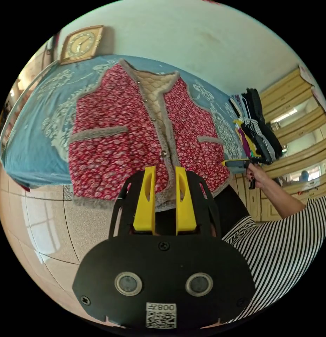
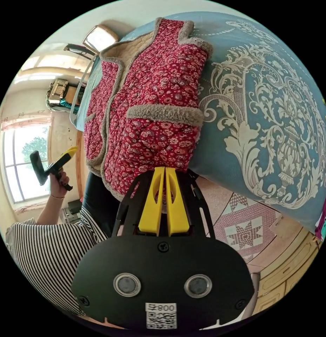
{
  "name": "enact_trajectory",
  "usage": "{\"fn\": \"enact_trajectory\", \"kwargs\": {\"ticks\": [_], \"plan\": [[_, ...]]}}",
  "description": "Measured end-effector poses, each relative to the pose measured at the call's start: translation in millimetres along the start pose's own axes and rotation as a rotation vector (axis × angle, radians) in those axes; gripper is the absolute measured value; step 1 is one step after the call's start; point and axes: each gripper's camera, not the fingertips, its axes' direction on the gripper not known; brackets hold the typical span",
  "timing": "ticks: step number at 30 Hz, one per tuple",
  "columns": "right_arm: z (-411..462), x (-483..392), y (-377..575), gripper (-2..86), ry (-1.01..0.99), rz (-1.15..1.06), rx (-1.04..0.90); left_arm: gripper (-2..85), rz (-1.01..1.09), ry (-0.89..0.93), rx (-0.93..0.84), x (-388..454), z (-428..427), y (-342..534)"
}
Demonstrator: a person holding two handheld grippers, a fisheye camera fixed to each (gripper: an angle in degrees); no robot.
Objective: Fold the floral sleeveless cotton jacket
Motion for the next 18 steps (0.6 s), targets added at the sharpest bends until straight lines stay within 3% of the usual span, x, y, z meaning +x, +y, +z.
{"fn": "enact_trajectory", "kwargs": {"ticks": [7, 12, 18], "plan": [[-68, -51, -43, 5.6, -0.143, -0.096, 0.213, 9.3, 0.209, -0.160, -0.267, 61, 69, -24], [-54, -104, -156, 6.4, -0.146, -0.213, 0.183, 6.5, 0.216, -0.146, -0.257, 75, 69, -28], [-7, -149, -298, 6.5, -0.097, -0.220, 0.060, 1.9, 0.135, -0.008, -0.204, 73, 62, -23]]}}
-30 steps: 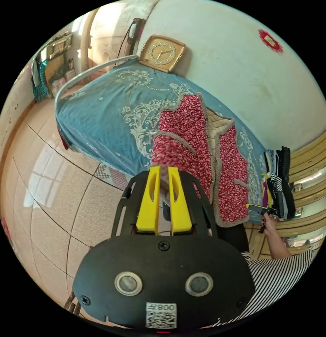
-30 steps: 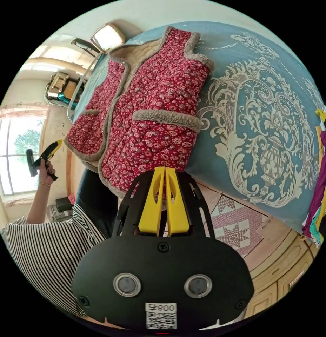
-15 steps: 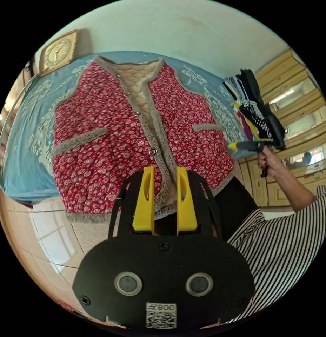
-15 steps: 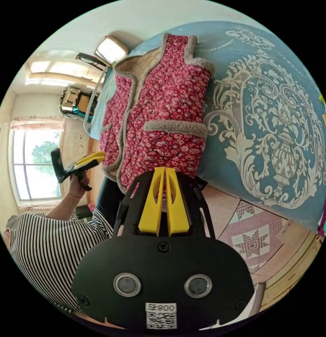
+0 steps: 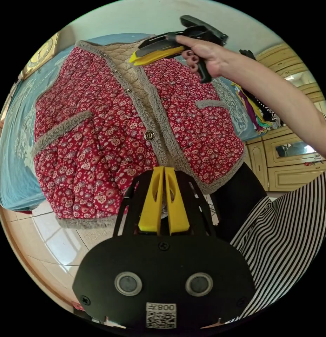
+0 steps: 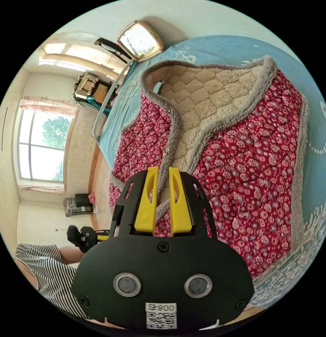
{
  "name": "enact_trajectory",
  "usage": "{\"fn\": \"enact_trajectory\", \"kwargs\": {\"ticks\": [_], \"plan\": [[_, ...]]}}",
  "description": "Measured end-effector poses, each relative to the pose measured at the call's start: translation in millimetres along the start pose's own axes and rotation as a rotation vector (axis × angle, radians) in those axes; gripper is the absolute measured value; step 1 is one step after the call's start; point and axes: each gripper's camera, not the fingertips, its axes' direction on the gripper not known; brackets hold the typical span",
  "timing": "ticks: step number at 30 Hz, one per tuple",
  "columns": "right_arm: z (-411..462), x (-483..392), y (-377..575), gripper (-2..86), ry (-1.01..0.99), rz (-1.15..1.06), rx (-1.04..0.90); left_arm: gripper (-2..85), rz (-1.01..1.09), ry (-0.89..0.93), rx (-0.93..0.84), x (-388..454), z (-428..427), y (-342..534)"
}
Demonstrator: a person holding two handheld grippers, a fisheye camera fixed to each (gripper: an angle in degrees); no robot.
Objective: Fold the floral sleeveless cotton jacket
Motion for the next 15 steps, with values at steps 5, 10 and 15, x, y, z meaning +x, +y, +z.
{"fn": "enact_trajectory", "kwargs": {"ticks": [5, 10, 15], "plan": [[37, 5, -55, 8.9, 0.008, 0.041, -0.110, 5.3, 0.107, -0.109, -0.008, 22, 1, 0], [35, 6, -69, 6.0, 0.015, 0.071, -0.079, 3.3, 0.190, -0.196, -0.085, 26, 14, -8], [18, -12, -86, 3.2, -0.156, 0.016, -0.047, 1.1, 0.080, -0.081, 0.019, -5, -12, 5]]}}
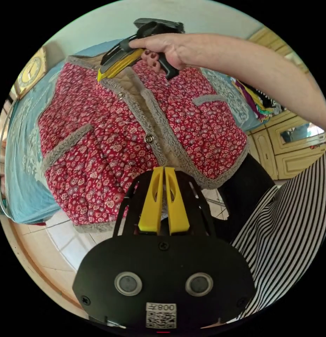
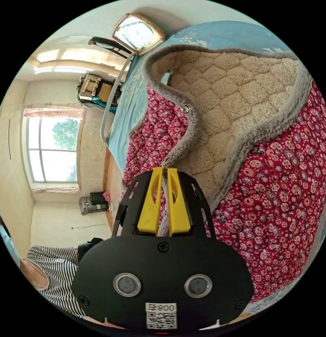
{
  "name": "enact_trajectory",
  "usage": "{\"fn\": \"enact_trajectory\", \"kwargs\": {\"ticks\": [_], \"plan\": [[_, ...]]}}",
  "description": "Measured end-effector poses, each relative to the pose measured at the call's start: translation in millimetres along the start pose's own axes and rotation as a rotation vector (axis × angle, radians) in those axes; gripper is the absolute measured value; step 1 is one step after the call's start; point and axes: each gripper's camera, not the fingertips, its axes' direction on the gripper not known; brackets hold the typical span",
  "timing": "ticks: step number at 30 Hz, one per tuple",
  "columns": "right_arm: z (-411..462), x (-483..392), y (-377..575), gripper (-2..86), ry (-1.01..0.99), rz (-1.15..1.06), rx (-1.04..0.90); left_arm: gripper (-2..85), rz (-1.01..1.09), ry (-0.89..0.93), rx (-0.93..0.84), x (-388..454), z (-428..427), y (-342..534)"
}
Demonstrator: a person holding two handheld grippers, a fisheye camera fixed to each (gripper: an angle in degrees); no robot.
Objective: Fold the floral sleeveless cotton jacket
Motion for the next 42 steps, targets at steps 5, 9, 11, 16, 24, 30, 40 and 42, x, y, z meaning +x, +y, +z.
{"fn": "enact_trajectory", "kwargs": {"ticks": [5, 9, 11, 16, 24, 30, 40, 42], "plan": [[-17, -76, -36, 3.3, -0.228, -0.174, 0.108, 0.5, -0.309, -0.103, 0.241, -75, -73, 58], [14, -163, -82, 5.1, -0.241, -0.342, 0.047, 0.8, -0.662, -0.214, 0.389, -145, -112, 121], [50, -204, -108, 6.8, -0.147, -0.389, -0.070, 1.2, -0.824, -0.219, 0.461, -177, -122, 159], [71, -187, -107, 8.1, -0.087, -0.360, -0.188, 2.7, -0.854, -0.213, 0.517, -190, -116, 182], [-54, -28, -29, 8.3, 0.212, -0.043, 0.013, 7.3, -0.425, 0.383, 0.297, -156, 8, 73], [-71, 13, -24, 10.1, 0.369, 0.075, -0.014, 8.2, -0.309, 0.526, 0.102, -133, 91, 3], [-52, 21, -32, 5.1, 0.509, 0.016, -0.112, 3.9, -0.300, 0.539, -0.011, -149, 137, -41], [-72, 24, -25, 4.1, 0.443, 0.030, -0.051, 3.6, -0.298, 0.558, 0.045, -155, 126, -45]]}}
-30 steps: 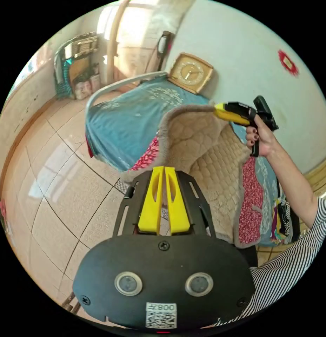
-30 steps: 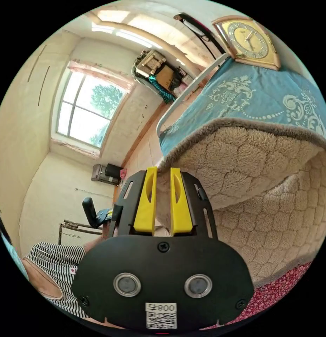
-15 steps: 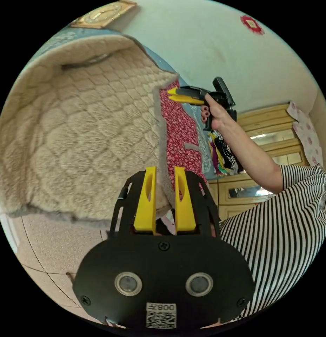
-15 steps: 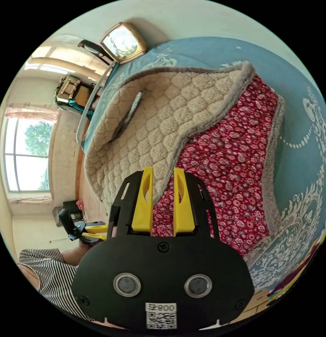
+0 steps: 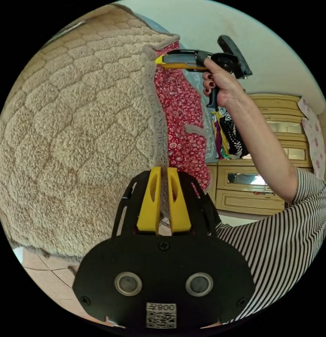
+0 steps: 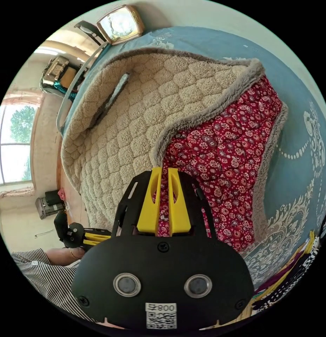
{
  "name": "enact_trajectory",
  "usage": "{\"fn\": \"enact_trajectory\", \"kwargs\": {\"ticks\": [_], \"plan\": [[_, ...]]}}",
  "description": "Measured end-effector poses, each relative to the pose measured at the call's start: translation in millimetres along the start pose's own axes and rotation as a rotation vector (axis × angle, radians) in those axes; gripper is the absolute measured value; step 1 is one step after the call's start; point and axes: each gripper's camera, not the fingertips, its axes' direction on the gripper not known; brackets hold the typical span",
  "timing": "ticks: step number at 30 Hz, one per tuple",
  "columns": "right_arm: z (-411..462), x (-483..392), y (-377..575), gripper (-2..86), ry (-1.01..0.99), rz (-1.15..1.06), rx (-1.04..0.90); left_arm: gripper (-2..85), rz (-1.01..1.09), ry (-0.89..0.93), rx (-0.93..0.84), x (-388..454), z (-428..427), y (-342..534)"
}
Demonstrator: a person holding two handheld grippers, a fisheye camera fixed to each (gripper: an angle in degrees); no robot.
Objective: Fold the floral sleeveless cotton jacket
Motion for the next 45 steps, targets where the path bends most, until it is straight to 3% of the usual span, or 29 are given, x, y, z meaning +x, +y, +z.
{"fn": "enact_trajectory", "kwargs": {"ticks": [5, 9, 11, 14, 21, 24, 32, 35, 40, 45], "plan": [[-66, 27, 17, 3.3, -0.115, 0.048, 0.220, 3.2, 0.049, -0.027, 0.159, -3, -47, -20], [-58, 34, 4, 3.4, -0.104, 0.043, 0.195, 3.3, -0.002, -0.079, 0.128, -29, -40, -40], [-23, 41, -5, 3.9, -0.109, 0.056, 0.085, 3.6, -0.065, -0.101, 0.043, -49, -19, -49], [5, 50, -2, 4.7, -0.122, 0.077, 0.015, 4.2, -0.122, -0.015, 0.047, -64, -9, -53], [-45, 68, 59, 6.3, -0.104, 0.008, 0.154, 7.1, -0.113, 0.010, 0.035, -65, -8, -60], [-50, 65, 116, 7.1, -0.094, -0.063, 0.105, 6.9, -0.147, 0.018, -0.039, -70, 8, -64], [7, 28, 266, 8.2, -0.036, -0.212, -0.225, 3.5, -0.166, 0.039, -0.034, -59, 22, -90], [20, 15, 280, 8.1, 0.126, -0.310, -0.227, 3.3, -0.158, 0.021, -0.050, -51, 28, -101], [37, 10, 285, 7.4, 0.225, -0.399, -0.268, 3.0, -0.149, -0.009, -0.059, -38, 34, -118], [18, 17, 303, 1.6, 0.194, -0.425, -0.234, 3.0, -0.102, -0.013, -0.018, -13, 27, -120]]}}
